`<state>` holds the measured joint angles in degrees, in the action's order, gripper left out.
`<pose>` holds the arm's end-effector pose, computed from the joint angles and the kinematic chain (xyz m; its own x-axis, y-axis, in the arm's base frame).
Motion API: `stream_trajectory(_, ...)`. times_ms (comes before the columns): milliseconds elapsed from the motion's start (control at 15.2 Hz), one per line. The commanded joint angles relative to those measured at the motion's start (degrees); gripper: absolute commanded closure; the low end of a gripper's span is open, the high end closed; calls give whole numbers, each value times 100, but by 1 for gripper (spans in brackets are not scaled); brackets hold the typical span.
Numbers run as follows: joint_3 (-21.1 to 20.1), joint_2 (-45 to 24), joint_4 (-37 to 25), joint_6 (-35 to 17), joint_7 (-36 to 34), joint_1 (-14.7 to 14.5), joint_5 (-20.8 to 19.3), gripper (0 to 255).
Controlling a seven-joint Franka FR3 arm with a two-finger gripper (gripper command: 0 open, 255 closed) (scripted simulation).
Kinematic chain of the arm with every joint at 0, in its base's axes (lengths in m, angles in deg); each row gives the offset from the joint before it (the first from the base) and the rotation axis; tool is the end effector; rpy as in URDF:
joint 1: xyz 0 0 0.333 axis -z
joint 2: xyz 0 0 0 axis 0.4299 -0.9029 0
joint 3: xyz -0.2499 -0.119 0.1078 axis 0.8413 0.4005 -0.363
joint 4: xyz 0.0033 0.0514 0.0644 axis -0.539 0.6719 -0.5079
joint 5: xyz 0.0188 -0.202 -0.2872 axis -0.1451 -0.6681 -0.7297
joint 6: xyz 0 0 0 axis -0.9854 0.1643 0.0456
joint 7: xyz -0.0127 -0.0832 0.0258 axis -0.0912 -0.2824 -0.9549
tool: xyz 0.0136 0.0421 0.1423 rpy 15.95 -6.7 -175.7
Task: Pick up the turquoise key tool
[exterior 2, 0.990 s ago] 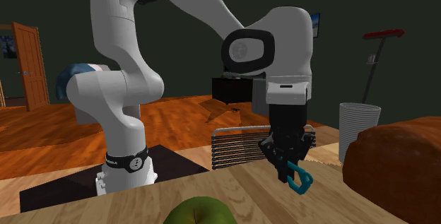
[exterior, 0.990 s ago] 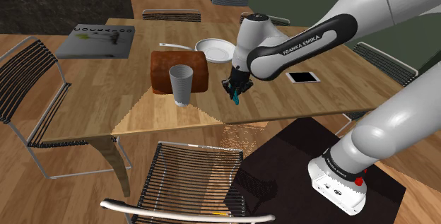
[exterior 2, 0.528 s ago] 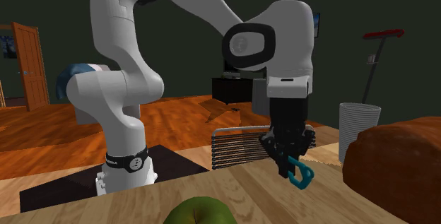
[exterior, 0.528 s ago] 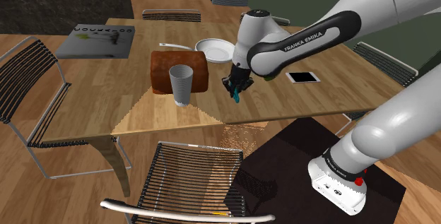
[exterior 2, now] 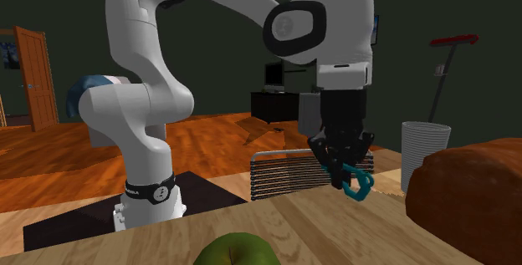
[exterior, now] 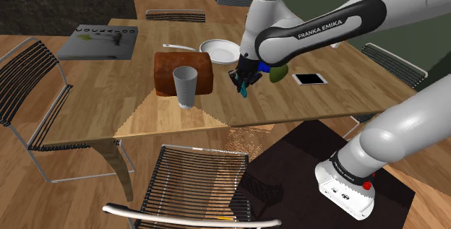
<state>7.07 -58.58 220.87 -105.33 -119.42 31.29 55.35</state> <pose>0.4186 0.1550 0.3435 0.8963 -0.4403 0.0519 -0.4404 -0.8977 -0.0098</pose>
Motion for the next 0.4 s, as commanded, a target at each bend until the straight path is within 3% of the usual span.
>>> stream_trajectory(0,25,95,-72,163,44,-5,42,255)
stream_trajectory(330,58,233,-204,423,93,-16,95,255)
